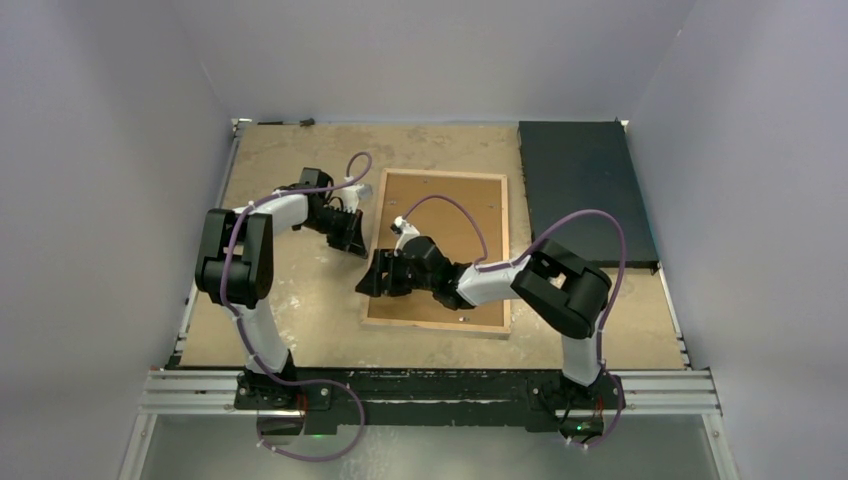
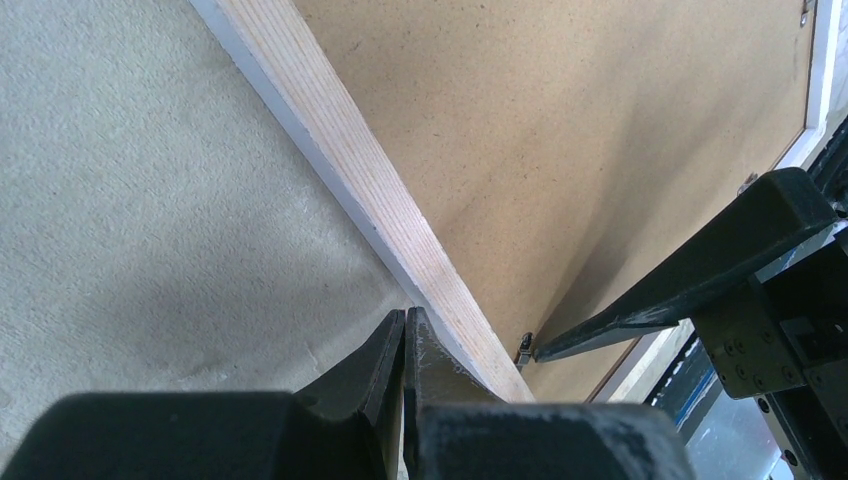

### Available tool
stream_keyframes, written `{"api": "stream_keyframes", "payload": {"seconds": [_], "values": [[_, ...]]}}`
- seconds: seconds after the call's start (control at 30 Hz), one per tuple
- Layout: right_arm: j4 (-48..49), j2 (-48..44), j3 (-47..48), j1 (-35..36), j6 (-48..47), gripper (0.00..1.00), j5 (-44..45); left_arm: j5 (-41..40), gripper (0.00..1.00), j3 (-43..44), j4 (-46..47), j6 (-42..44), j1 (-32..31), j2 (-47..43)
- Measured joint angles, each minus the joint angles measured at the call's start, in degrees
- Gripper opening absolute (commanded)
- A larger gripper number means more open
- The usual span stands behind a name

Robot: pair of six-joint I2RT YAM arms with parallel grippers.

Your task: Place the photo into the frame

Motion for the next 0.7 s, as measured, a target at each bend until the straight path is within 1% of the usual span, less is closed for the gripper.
{"api": "stream_keyframes", "payload": {"seconds": [0.47, 0.6, 0.7], "values": [[0.0, 1.2, 1.3, 0.3, 0.5, 0.69, 1.6, 0.0, 0.00, 0.0, -0.6, 0.1, 0.0, -0.1], [-0.1, 1.1, 1.4, 0.3, 0.4, 0.70, 1.6, 0.0, 0.00, 0.0, -0.8, 0.1, 0.0, -0.1], [-1.9, 0.2, 1.6, 0.3, -0.1, 0.72, 1.2, 0.0, 0.00, 0.3, -1.8, 0.2, 0.0, -0.2]]}}
